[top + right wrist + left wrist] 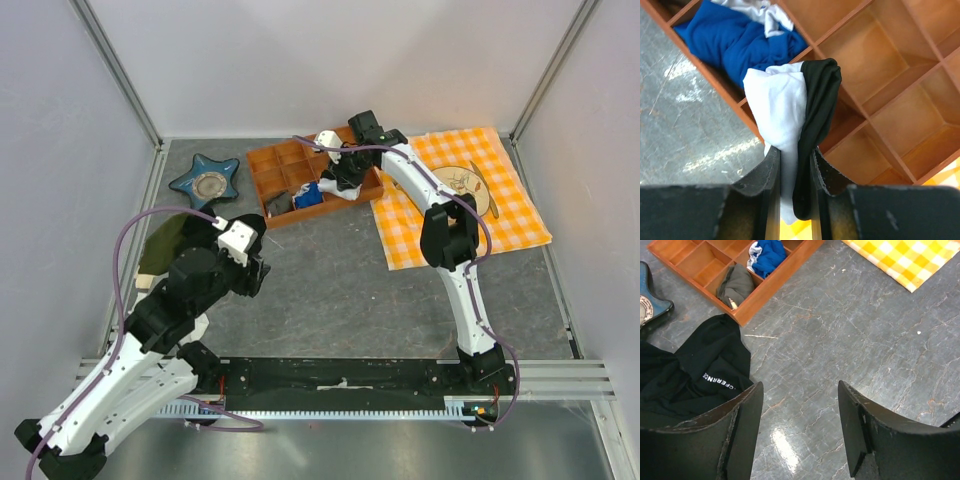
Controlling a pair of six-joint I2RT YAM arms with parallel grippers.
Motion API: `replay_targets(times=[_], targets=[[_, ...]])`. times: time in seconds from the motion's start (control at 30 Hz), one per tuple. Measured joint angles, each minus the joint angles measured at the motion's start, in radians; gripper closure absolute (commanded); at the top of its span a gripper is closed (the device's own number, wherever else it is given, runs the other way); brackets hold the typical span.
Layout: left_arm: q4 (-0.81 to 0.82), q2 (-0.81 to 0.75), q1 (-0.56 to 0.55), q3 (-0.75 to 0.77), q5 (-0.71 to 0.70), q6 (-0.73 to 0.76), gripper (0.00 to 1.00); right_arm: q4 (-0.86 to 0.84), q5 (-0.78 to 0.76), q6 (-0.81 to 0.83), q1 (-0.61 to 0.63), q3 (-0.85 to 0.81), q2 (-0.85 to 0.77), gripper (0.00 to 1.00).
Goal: Roll the underwear
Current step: Place the underwear in the storage box.
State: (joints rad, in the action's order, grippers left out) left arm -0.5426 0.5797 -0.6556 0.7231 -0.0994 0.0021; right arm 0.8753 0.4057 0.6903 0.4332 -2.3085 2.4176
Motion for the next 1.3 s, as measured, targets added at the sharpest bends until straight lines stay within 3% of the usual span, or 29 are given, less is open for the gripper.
replay_targets(times=[0.67, 1.07, 1.3], targets=[[-0.001, -0.024, 0.0, -0.01, -0.012, 0.008, 0.33, -0.132, -0.156, -0.074, 0.055, 0.024, 0.053, 0.87], [-0.001, -0.023, 0.0, -0.01, -0.012, 0.009, 0.34, -0.105, -0.202, -0.072, 0.069, -0.036, 0.121, 0.85], [-0.001, -0.019, 0.0, -0.01, -0.012, 0.009, 0.34, -0.092, -0.194, -0.065, 0.069, -0.045, 0.122, 0.54]])
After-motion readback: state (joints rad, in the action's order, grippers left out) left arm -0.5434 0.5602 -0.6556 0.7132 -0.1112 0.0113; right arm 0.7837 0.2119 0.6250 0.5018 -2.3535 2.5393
